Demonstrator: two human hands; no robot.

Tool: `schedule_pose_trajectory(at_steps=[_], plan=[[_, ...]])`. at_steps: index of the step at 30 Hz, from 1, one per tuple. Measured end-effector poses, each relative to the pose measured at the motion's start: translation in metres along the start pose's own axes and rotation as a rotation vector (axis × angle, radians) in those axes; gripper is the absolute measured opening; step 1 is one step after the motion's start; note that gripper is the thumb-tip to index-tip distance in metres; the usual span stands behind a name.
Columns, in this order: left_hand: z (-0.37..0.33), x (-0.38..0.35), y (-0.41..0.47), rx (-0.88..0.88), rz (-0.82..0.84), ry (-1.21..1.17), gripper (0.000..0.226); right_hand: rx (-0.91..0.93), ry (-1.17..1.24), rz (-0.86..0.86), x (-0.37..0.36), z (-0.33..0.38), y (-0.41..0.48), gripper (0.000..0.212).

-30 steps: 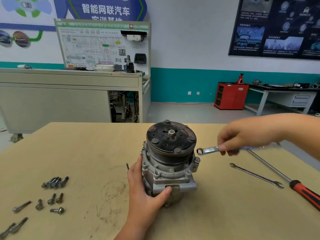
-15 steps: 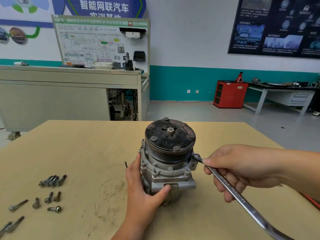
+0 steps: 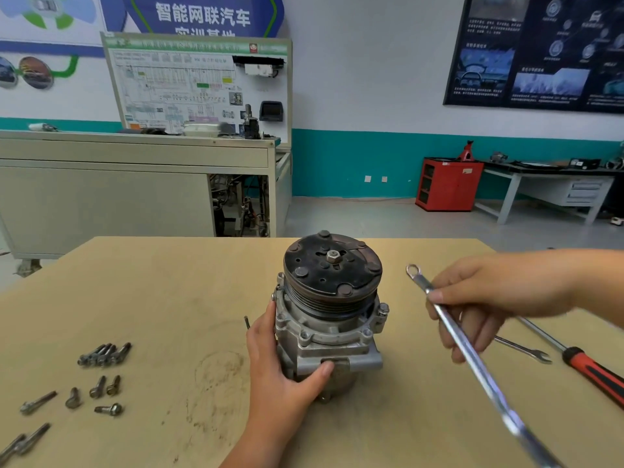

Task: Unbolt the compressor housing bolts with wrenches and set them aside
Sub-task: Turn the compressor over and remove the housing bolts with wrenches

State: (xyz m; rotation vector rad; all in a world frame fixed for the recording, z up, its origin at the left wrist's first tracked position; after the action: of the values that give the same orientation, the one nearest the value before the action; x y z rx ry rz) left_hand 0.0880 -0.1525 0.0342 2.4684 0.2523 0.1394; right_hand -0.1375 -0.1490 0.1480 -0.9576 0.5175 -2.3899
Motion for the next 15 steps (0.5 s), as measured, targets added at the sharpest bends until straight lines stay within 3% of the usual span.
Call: schedule_pose_trajectory(at_steps=[3,10,13,15], plan=[[-0.001,0.0,0.0,-0.006,-0.006,-0.003,0.091,0.045,0.234,0.061,-0.033,-0.002,-0.001,0.026],[0.001,0.001,0.0,-0.002,-0.009,-0.003,0.093,0.044,0.315,0.057,-0.055,0.005,0.003,0.028],[0.0,0.0,-0.001,0.001,-0.001,0.004,0.093,-0.001,0.178,0.059,-0.046,0.003,0.002,0.033],[-0.001,0.0,-0.001,0.004,0.0,0.007,0.093,-0.058,-0.114,0.055,-0.028,0.002,0.001,0.038]])
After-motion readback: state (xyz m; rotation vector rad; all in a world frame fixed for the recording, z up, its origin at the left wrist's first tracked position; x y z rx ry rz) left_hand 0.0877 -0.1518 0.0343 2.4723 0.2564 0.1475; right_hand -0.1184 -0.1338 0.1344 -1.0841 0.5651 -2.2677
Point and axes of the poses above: each hand's wrist, its own y-axis towards the middle knuckle, its own x-axis out of the back of the hand, z = x × y, the point moved 8 cm from there along y, towards the middle knuckle, and after that the axes turned 3 degrees about -x, right-handed, at the moved point
